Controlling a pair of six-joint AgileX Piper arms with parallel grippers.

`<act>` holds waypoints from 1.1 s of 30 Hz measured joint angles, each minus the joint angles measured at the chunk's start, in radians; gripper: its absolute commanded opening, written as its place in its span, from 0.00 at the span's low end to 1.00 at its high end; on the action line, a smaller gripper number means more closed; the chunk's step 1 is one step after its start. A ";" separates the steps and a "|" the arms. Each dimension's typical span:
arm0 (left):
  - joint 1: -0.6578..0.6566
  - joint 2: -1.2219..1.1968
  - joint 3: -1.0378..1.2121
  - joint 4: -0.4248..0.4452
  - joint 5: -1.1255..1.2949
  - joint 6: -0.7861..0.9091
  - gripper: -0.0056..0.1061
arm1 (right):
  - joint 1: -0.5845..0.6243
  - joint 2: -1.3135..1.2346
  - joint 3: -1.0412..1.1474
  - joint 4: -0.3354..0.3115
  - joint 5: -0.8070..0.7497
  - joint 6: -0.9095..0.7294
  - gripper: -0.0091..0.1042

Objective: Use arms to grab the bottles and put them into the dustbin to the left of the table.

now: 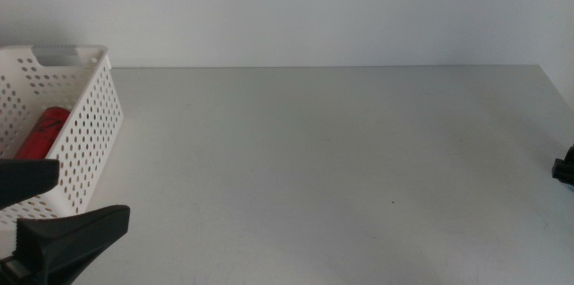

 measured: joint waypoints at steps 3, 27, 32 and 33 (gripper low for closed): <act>0.000 0.000 0.000 0.000 0.000 0.000 0.88 | 0.000 0.024 -0.031 0.016 -0.001 -0.008 0.91; 0.000 0.000 0.000 0.000 0.000 0.000 0.88 | 0.053 0.124 -0.157 -0.049 0.012 -0.027 0.07; 0.000 0.000 0.000 0.000 0.000 0.000 0.88 | 0.208 0.110 -0.264 -0.354 0.069 0.076 0.07; 0.000 0.000 0.000 0.000 0.000 0.000 0.88 | 0.248 0.110 -0.305 -0.418 0.070 0.109 0.07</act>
